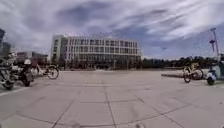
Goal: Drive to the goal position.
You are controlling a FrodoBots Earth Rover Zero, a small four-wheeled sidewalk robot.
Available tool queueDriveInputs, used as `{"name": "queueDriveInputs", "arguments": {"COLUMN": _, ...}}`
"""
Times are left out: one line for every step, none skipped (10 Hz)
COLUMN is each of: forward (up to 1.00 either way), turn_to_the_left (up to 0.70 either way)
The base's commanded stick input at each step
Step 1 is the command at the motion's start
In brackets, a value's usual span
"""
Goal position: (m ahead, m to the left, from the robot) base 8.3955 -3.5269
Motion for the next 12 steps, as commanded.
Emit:
{"name": "queueDriveInputs", "arguments": {"forward": 0.7, "turn_to_the_left": -0.13}}
{"name": "queueDriveInputs", "arguments": {"forward": 0.7, "turn_to_the_left": -0.13}}
{"name": "queueDriveInputs", "arguments": {"forward": 0.7, "turn_to_the_left": -0.13}}
{"name": "queueDriveInputs", "arguments": {"forward": 0.7, "turn_to_the_left": -0.13}}
{"name": "queueDriveInputs", "arguments": {"forward": 0.7, "turn_to_the_left": -0.13}}
{"name": "queueDriveInputs", "arguments": {"forward": 0.7, "turn_to_the_left": -0.13}}
{"name": "queueDriveInputs", "arguments": {"forward": 0.63, "turn_to_the_left": -0.18}}
{"name": "queueDriveInputs", "arguments": {"forward": 0.19, "turn_to_the_left": -0.52}}
{"name": "queueDriveInputs", "arguments": {"forward": 0.0, "turn_to_the_left": -0.54}}
{"name": "queueDriveInputs", "arguments": {"forward": 0.0, "turn_to_the_left": -0.31}}
{"name": "queueDriveInputs", "arguments": {"forward": 0.0, "turn_to_the_left": -0.14}}
{"name": "queueDriveInputs", "arguments": {"forward": 0.0, "turn_to_the_left": 0.0}}
